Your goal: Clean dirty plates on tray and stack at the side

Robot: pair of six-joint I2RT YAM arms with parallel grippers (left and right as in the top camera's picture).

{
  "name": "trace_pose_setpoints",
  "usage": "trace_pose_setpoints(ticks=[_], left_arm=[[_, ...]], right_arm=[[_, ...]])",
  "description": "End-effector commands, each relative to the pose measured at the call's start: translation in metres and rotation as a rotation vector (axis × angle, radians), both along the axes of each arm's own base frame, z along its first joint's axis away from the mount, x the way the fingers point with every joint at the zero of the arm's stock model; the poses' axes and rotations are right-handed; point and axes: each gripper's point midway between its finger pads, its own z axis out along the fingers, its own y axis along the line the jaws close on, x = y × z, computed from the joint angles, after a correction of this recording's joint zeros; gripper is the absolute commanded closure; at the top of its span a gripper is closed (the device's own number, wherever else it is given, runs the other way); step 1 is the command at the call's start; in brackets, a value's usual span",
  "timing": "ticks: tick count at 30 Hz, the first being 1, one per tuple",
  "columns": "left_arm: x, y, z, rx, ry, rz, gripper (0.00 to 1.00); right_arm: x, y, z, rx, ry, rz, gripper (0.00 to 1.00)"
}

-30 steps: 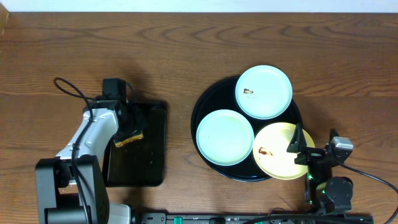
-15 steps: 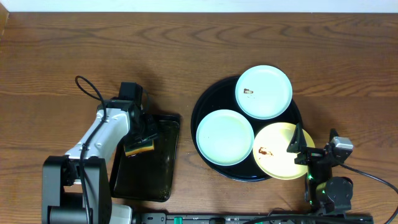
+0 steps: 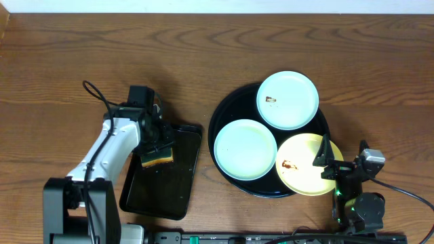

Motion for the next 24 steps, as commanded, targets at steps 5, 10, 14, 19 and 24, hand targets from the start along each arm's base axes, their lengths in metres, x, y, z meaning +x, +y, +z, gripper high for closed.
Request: trace_pose_setpoints(ticks=[5, 10, 14, 19, 24], left_arm=[[0.003, 0.006, 0.031, 0.037, -0.083, -0.013, 0.71], [-0.017, 0.066, 0.036, 0.367, -0.034, 0.019, 0.36], [-0.027, 0.087, 0.034, 0.422, 0.018, 0.056, 0.29], [-0.035, 0.094, 0.031, 0.418, 0.058, 0.083, 0.32], [-0.034, 0.074, 0.026, 0.305, 0.061, 0.021, 0.33]], right_arm=[[0.000, -0.002, -0.001, -0.009, 0.001, -0.006, 0.01], [0.000, -0.002, -0.001, -0.009, 0.001, -0.006, 0.01], [0.000, -0.002, -0.001, -0.009, 0.001, -0.006, 0.01], [0.000, -0.002, -0.001, -0.009, 0.001, -0.006, 0.01], [0.000, -0.002, -0.001, -0.009, 0.001, -0.006, 0.01]])
